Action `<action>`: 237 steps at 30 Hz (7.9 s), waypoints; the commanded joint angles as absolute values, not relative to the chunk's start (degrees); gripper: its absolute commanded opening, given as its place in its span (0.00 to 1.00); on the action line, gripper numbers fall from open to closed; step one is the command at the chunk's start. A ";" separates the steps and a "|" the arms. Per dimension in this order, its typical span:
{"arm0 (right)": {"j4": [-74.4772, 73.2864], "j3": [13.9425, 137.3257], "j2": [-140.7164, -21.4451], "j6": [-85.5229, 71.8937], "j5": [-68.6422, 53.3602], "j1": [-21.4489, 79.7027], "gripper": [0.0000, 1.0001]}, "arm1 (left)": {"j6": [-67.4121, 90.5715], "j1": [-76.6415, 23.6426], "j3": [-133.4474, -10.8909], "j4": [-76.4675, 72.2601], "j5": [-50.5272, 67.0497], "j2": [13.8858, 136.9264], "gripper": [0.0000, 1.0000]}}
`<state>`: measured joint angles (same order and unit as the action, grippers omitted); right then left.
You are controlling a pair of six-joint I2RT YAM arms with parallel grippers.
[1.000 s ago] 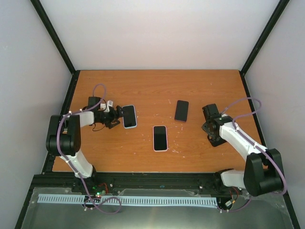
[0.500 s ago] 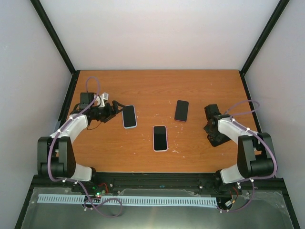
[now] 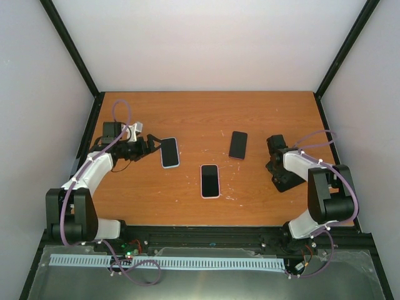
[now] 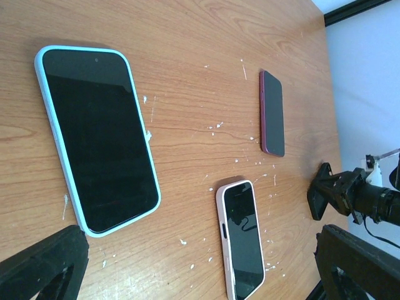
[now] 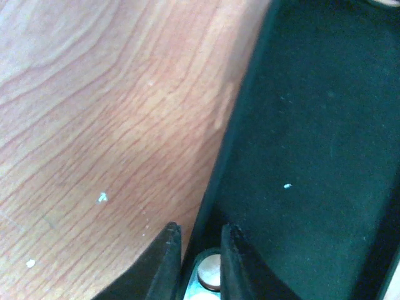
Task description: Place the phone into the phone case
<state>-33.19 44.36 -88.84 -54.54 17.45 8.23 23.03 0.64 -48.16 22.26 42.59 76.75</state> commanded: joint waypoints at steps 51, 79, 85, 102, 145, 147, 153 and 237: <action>-32.02 61.87 -89.45 -27.22 14.44 30.92 0.87 | 18.58 0.97 -46.67 21.63 44.33 73.49 0.99; -29.71 80.15 -119.43 -29.18 15.83 25.89 0.93 | 18.55 0.97 -46.49 21.40 45.88 74.00 0.99; -27.66 77.97 -118.80 -29.27 14.49 25.81 0.87 | 18.53 0.97 -46.57 21.35 45.90 74.34 0.99; -25.85 76.83 -117.38 -27.95 11.90 25.47 0.73 | 18.50 0.97 -46.58 21.60 45.07 74.49 1.00; -32.79 47.32 -81.92 -20.94 5.97 29.15 0.65 | 18.62 0.97 -45.81 21.27 45.62 74.14 0.99; -32.45 47.28 -82.58 -20.52 5.60 29.26 0.65 | 18.63 0.97 -45.72 21.32 45.57 74.01 0.99; -32.42 47.10 -84.43 -20.45 4.08 29.61 0.65 | 18.63 1.01 -45.49 21.29 45.36 73.50 0.99; -36.09 47.87 -88.82 -18.82 2.53 26.37 0.72 | 18.89 0.97 -45.05 20.58 47.81 73.17 1.00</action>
<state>-35.77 46.78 -89.10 -18.04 2.52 26.59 19.97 0.67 -44.73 21.65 46.98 74.72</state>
